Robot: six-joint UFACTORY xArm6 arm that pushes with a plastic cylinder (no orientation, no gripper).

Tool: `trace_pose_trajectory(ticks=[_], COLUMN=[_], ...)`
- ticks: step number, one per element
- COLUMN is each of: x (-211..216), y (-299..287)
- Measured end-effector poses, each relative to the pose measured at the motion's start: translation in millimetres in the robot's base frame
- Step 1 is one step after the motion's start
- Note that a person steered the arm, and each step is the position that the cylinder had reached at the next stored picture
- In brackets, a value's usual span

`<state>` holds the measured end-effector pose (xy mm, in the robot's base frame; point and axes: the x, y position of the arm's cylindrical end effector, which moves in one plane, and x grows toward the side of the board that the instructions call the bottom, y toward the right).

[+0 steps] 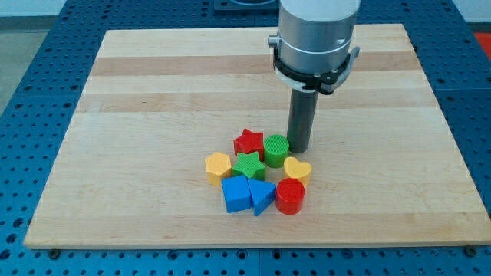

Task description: Push the group of blocks left a bit

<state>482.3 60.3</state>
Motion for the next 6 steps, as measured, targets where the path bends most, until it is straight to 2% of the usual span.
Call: trace_pose_trajectory(ticks=[2, 3, 4, 6], x=[0, 17, 52, 68], y=[16, 56, 59, 13])
